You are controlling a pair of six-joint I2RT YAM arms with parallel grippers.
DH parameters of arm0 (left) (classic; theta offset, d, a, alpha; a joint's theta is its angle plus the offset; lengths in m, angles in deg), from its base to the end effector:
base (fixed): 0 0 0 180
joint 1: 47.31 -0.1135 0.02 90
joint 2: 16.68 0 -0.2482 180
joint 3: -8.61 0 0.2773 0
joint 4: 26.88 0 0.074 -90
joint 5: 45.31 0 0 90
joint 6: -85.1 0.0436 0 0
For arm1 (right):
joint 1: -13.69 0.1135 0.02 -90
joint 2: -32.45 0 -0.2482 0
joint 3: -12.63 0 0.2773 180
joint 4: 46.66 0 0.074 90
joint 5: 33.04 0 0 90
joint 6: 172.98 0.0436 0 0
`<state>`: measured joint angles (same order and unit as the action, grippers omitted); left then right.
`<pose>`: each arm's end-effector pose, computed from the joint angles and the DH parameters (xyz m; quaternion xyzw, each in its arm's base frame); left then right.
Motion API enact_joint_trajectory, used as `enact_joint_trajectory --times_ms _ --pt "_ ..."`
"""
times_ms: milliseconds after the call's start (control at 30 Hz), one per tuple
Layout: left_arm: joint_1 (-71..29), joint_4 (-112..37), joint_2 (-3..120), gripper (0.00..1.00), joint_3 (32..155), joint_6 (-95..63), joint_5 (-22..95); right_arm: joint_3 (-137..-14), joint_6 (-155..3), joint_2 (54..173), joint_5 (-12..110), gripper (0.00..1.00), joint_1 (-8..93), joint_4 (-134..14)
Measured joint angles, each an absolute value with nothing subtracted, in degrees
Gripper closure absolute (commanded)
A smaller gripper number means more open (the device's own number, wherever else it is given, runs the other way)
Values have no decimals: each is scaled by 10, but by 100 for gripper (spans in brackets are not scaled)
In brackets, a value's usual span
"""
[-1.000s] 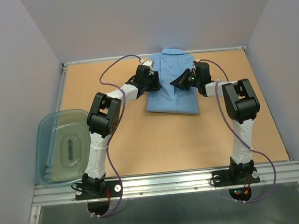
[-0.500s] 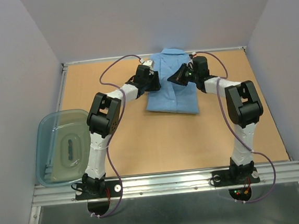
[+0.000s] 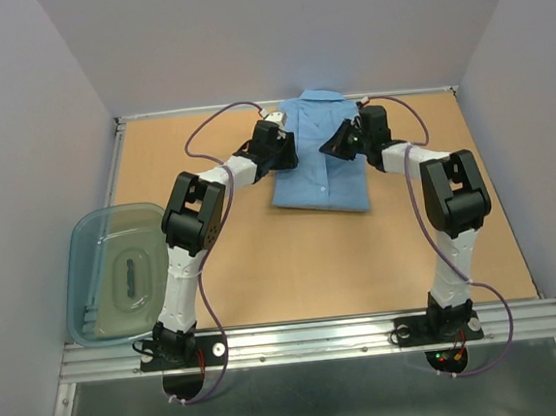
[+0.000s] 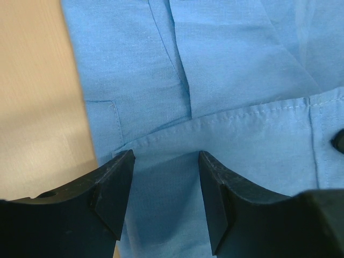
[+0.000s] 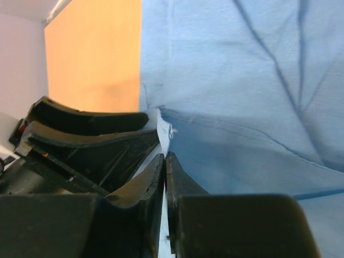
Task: Fold and stack the long sleeve shirts
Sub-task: Fold the shirt
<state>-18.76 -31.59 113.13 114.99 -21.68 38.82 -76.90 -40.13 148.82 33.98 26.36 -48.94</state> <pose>0.4694 -0.2605 0.1385 0.1140 0.8495 -0.2383 0.4567 0.4620 0.1213 0.1551 0.1225 0.8420 0.3832 0.3593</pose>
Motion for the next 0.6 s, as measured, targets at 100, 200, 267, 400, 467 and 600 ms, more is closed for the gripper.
enact_joint_trajectory --times_ms 100,200,267,400,467,600 --pt "-188 -316 1131 37 1150 -214 390 -767 -417 1488 356 85 260 -495" --pt "-188 -317 1131 34 1150 -212 393 -767 -432 1488 374 70 252 -502" --pt "-188 -317 1130 33 1150 -212 394 -767 -440 1488 387 69 249 -505" --pt "-188 -321 1127 26 1148 -208 399 -767 -454 1488 411 63 246 -520" --pt "-188 -327 1122 23 1147 -205 404 -766 -457 1486 418 63 246 -528" --pt "-188 -340 1109 16 1145 -201 409 -766 -457 1476 421 62 245 -534"
